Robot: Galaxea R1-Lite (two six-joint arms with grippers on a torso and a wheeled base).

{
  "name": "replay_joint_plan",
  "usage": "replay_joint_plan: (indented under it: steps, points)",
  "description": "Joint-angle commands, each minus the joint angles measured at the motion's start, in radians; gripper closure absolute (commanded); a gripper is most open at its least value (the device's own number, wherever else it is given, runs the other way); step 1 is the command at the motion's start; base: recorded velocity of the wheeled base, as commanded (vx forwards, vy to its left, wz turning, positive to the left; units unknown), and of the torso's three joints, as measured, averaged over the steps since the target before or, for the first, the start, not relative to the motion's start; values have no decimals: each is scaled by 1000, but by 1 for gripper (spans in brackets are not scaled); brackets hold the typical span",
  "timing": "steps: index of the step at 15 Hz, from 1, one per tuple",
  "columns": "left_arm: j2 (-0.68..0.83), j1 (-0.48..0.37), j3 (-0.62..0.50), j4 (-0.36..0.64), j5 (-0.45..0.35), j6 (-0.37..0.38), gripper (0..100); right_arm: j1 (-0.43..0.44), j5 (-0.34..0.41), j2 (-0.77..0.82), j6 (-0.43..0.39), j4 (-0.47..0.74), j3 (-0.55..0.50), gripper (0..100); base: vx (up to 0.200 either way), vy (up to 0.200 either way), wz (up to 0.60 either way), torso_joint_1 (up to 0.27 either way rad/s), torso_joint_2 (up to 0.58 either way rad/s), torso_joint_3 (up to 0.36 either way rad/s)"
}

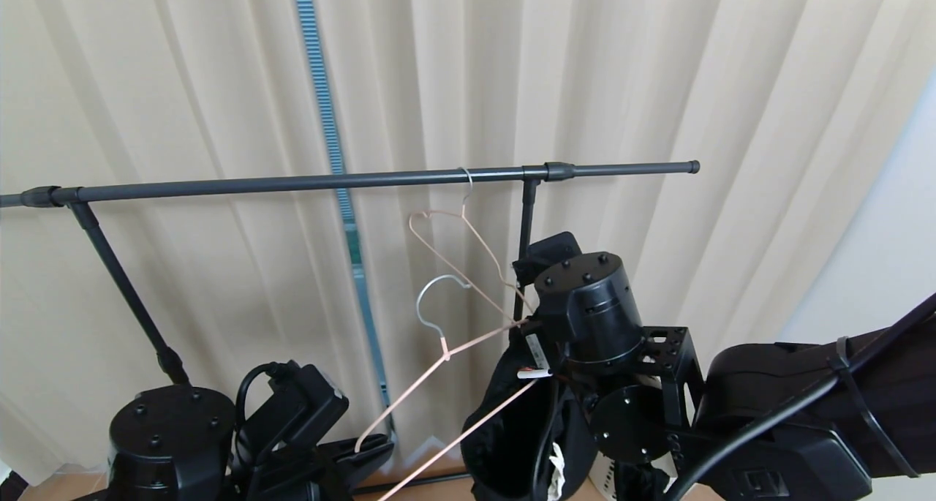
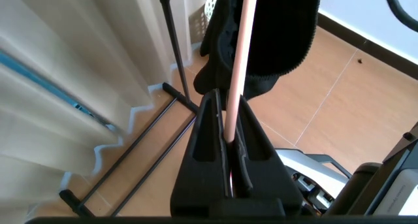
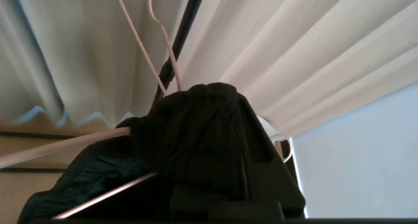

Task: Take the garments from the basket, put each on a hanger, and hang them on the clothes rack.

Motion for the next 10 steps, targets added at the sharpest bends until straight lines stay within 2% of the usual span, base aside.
replay_joint_plan:
  steps: [1,10]
  points:
    - [-4,0,2,-1,0,0,100,26,3,-2,9,-1,-3,100,0,0,0,0,0,0]
    - [-14,-2,6,-1,0,2,100,119,11,-47,72,-3,-20,100,0,0,0,0,0,0]
